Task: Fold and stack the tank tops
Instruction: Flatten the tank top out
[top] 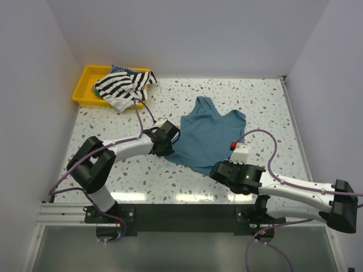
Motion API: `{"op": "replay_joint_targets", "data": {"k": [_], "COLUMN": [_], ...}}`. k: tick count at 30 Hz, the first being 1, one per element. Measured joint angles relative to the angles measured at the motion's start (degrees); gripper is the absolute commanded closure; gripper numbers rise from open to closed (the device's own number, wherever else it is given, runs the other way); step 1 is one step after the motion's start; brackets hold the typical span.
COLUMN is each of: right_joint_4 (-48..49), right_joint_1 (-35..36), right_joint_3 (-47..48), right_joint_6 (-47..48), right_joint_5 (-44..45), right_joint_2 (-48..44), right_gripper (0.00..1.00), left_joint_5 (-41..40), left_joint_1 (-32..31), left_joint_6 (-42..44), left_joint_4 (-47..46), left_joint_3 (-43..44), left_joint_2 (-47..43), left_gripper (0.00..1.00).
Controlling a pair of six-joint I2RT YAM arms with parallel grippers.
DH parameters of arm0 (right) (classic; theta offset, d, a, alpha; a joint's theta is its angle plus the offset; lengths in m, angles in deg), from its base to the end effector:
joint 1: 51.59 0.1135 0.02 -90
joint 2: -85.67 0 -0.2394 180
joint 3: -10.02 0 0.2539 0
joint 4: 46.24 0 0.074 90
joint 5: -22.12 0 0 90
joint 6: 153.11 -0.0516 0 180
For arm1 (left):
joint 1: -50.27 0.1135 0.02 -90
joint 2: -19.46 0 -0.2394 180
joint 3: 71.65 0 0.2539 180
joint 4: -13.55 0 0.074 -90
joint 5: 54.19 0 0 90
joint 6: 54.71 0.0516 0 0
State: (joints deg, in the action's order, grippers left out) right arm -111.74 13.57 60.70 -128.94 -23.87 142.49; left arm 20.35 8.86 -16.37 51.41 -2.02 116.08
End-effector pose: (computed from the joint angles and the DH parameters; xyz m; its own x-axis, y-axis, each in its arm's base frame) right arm 0.1066 0.1450 0.1813 -0.6748 0.1042 -0.7306 0.1342 0.9908 0.0174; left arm 0.2539 -0.2056 0.1241 -0.8545 -0.2543 -0.4529 -0.1897 0.9645 -0.1837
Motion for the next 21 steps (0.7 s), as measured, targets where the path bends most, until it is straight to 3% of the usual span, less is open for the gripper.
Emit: {"op": "replay_joint_targets", "data": {"k": [6, 12, 16, 21], "right_joint_4": [-2.40, -7.54, -12.22, -17.44], "right_joint_1": [0.00, 0.00, 0.00, 0.00], "right_joint_3": [0.22, 5.25, 12.37, 27.34], "right_joint_6": [-0.57, -0.83, -0.50, 4.31], "right_joint_5": [0.35, 2.19, 4.70, 9.62], "right_joint_2": [-0.90, -1.09, -1.09, -1.31], "right_gripper": [1.00, 1.00, 1.00, 1.00], "left_joint_5": [1.14, 4.79, 6.69, 9.57], "left_joint_1": [2.95, 11.82, 16.74, 18.16], "left_joint_6": [0.94, 3.32, 4.85, 6.32], "left_joint_4": [1.36, 2.38, 4.04, 5.95], "left_joint_3": [0.31, 0.98, 4.42, 12.31], "left_joint_2": [-4.20, -14.32, -19.89, -24.09], "left_gripper": [1.00, 1.00, 1.00, 1.00]}}
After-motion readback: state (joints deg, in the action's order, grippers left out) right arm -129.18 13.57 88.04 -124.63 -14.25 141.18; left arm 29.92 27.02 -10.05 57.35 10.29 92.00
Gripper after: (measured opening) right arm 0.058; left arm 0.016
